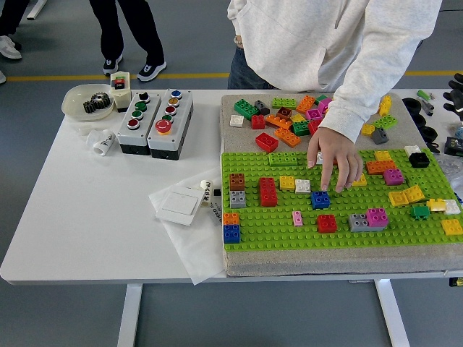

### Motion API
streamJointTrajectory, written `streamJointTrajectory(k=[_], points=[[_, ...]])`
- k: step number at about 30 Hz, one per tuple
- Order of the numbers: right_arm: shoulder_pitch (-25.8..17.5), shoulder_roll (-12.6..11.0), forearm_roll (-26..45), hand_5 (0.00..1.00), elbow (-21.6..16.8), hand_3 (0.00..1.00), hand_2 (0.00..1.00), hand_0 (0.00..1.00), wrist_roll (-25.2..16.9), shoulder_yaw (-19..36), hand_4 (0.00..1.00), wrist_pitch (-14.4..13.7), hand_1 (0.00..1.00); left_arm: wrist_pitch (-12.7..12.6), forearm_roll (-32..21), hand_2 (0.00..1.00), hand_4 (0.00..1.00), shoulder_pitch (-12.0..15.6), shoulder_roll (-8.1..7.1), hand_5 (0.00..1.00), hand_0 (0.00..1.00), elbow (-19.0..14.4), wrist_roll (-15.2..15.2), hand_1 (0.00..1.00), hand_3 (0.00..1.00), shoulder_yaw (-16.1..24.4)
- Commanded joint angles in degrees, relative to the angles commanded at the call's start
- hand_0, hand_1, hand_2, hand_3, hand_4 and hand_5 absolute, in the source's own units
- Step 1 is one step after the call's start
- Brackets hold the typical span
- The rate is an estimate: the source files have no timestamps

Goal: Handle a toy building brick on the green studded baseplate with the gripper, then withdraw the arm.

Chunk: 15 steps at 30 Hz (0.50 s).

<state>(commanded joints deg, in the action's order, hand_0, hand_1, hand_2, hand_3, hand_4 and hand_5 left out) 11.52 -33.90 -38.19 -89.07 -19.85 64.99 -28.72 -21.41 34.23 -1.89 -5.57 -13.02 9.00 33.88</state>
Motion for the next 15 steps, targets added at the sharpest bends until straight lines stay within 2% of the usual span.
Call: streamJointTrajectory(k=[5,7,8,9,14,15], points=[[-0.39,0.04,12.22,0.852,0.31,0.842,0.826,0.810,-0.42,0.16,0.998,0.95,0.790,0.01,-0.03,0.805,0.645,-0.06,-0.01,0.627,0.744,0.00,0.00,0.755,0.615,-0.05],[-0.57,-0.05,13.96,0.852,0.49,0.842,0.826,0.810,0.17,0.16,0.998,0.26,0.790,0.02,-0.02,0.805,0.645,-0.09,-0.02,0.627,0.744,-0.01,0.02,0.755,0.615,-0.05],[-0.62,-0.12,11.89,0.852,0.60,0.842,0.826,0.810,1.32,0.18,0.998,-0.28,0.790,0.00,-0.03,0.805,0.645,-0.09,-0.01,0.627,0.744,0.00,0.01,0.755,0.615,-0.04],[-0.62,-0.19,10.64,0.682,0.66,0.828,0.801,0.795,1.93,0.13,0.998,-0.55,0.773,-0.01,-0.05,0.805,0.646,-0.09,0.00,0.625,0.744,0.00,0.01,0.755,0.615,-0.05],[-0.24,-1.10,-0.92,0.682,0.82,0.828,0.801,0.795,7.52,-1.14,0.998,-1.64,0.773,-0.02,-0.02,0.805,0.646,-0.10,0.02,0.625,0.744,0.02,0.02,0.755,0.615,-0.03],[-0.10,-1.28,-3.52,0.537,0.72,0.809,0.772,0.768,8.61,-1.47,0.996,-1.89,0.750,-0.01,-0.03,0.805,0.646,-0.10,0.02,0.625,0.744,0.03,0.01,0.755,0.615,-0.02]])
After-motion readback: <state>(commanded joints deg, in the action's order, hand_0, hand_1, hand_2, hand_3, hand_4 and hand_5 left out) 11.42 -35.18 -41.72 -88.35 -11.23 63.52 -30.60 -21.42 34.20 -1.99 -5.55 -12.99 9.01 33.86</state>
